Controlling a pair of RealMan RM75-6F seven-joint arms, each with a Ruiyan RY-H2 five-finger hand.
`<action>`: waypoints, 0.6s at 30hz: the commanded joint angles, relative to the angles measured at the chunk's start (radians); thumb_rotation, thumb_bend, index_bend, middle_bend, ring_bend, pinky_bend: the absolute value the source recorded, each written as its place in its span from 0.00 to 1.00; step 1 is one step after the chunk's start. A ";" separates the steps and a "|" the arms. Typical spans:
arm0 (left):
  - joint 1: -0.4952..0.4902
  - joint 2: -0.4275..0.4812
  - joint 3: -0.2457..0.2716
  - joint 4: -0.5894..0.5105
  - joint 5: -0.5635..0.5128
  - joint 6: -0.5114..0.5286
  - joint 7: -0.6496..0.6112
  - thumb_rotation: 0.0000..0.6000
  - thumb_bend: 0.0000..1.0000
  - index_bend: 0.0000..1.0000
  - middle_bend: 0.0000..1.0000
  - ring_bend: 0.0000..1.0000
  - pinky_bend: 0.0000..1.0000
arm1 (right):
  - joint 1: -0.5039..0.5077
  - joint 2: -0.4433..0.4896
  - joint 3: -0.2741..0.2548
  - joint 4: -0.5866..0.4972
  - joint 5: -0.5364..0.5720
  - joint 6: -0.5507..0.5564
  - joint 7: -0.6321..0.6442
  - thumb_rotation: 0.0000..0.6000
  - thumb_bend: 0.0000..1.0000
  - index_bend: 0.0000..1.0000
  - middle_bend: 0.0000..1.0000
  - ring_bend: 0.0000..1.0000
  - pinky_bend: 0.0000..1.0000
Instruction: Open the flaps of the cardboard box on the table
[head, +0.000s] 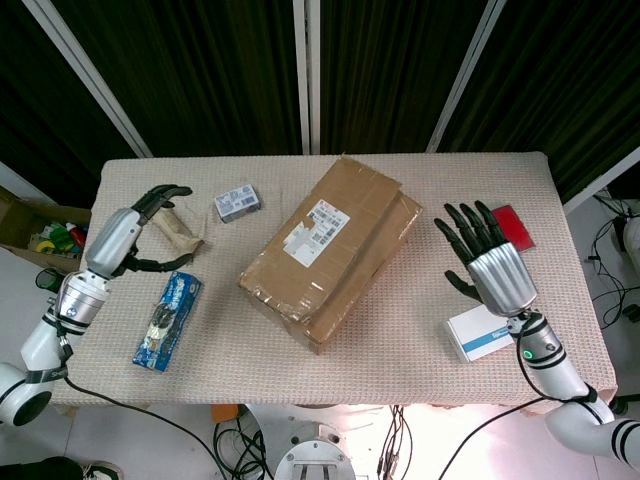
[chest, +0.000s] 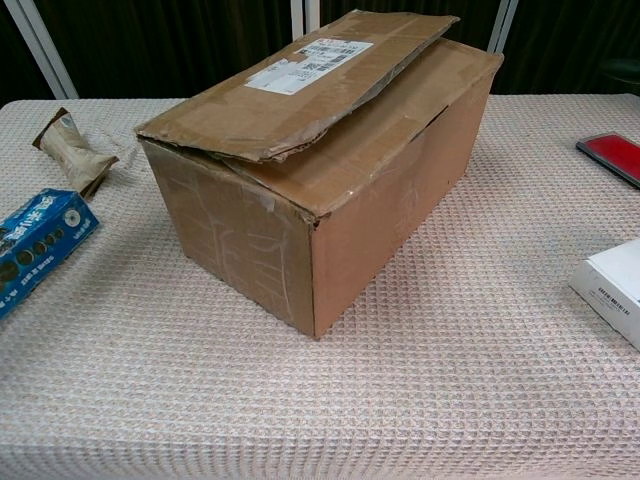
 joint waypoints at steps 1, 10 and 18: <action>0.011 -0.002 0.005 0.012 -0.003 0.013 0.012 0.82 0.21 0.13 0.17 0.11 0.25 | 0.088 0.050 0.044 -0.103 0.055 -0.149 -0.124 1.00 0.08 0.00 0.00 0.00 0.00; 0.036 0.012 0.016 0.027 0.002 0.043 0.021 0.81 0.22 0.13 0.17 0.11 0.25 | 0.229 -0.067 0.110 -0.082 0.158 -0.312 -0.223 1.00 0.08 0.00 0.00 0.00 0.00; 0.063 0.017 0.033 0.066 0.007 0.064 0.002 0.81 0.22 0.13 0.17 0.11 0.25 | 0.282 -0.161 0.103 0.005 0.201 -0.360 -0.247 1.00 0.08 0.00 0.00 0.00 0.00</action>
